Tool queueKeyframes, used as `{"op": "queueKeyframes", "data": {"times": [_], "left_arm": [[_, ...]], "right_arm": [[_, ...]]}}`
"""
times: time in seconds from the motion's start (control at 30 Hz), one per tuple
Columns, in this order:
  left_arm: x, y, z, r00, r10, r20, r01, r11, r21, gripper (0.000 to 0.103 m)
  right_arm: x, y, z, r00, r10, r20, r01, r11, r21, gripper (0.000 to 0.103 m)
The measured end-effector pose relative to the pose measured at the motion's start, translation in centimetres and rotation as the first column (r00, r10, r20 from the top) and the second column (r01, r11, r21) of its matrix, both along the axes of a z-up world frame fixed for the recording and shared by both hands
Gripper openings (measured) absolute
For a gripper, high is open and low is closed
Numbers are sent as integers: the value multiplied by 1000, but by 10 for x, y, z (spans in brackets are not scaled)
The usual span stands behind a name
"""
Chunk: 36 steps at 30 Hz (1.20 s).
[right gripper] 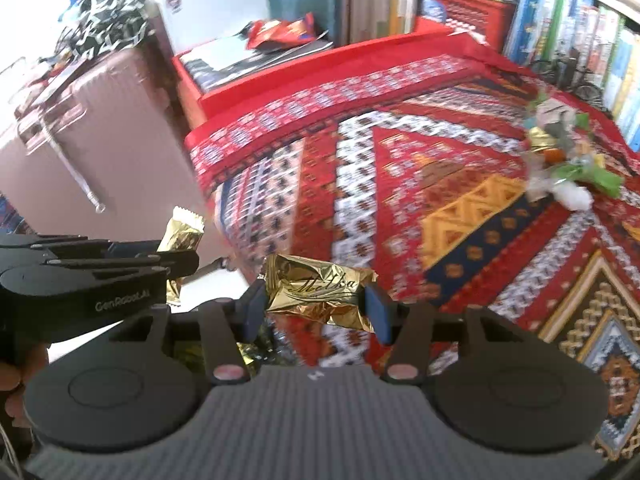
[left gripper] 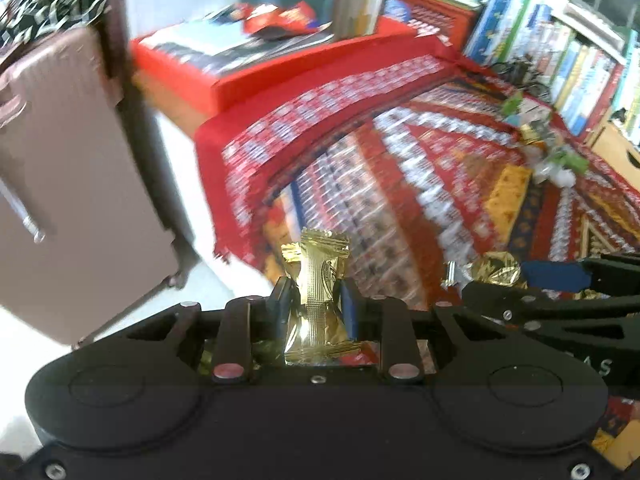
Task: Collect trash
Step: 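Carry both gold candy wrappers to the black trash bin, then open both tools to drop the gold wrappers into the bin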
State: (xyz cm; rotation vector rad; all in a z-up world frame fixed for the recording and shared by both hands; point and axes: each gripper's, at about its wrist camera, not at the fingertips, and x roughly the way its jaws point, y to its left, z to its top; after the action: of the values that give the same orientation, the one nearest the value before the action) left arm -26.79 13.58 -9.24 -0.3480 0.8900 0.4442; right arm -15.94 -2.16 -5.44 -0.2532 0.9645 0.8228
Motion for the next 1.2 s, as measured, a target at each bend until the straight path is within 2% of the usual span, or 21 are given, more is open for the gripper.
{"op": "queueKeyframes", "data": {"times": [0.23, 0.63, 0.93, 1.2], "left_arm": [[-42, 22, -38, 995, 68, -76, -71, 997, -28, 25], [-84, 44, -123, 972, 127, -198, -148, 984, -94, 25], [-86, 48, -197, 952, 114, -284, -162, 975, -151, 25], [-89, 50, -232, 945, 90, -315, -152, 972, -178, 26]], "right_arm": [[-30, 27, -23, 996, 78, -37, -77, 997, 15, 56], [-72, 65, -91, 976, 202, -79, -204, 979, -11, 57], [-85, 78, -159, 971, 176, -160, -188, 980, -65, 57], [-87, 85, -192, 968, 176, -180, -195, 976, -99, 59]]}}
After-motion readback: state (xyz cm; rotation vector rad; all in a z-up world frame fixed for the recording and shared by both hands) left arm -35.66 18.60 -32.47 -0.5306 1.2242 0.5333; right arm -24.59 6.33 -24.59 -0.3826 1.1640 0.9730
